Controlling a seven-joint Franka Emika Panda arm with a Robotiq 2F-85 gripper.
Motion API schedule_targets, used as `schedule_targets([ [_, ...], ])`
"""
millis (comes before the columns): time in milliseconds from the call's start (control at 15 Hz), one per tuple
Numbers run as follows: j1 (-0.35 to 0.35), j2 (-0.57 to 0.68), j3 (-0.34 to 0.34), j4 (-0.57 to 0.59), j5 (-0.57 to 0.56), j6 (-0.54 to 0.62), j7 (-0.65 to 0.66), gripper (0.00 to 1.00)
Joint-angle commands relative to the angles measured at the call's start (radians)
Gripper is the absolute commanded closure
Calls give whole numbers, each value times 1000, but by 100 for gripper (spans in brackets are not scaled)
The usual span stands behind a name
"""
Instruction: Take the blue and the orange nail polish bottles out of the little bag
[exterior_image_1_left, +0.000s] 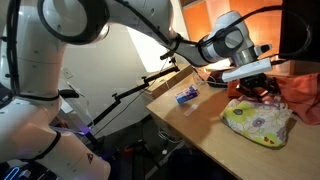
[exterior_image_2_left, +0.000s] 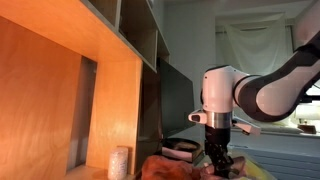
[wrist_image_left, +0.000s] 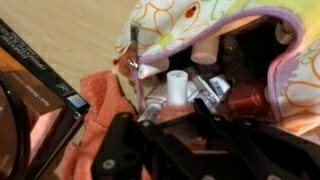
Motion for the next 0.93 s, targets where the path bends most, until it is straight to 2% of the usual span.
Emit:
schedule_targets([
  [0, 46, -79, -39, -73, -62, 41, 67, 97],
  [400, 86, -112, -60, -92, -128, 38, 131, 98],
  [467, 86, -112, -58, -91, -127, 29, 130, 82],
  [533, 81, -112, -52, -93, -118, 30, 129, 71],
  [600, 79, -111, -52, -96, -116, 26, 132, 66],
  [867, 59, -100, -50, -103, -94, 23, 127, 35],
])
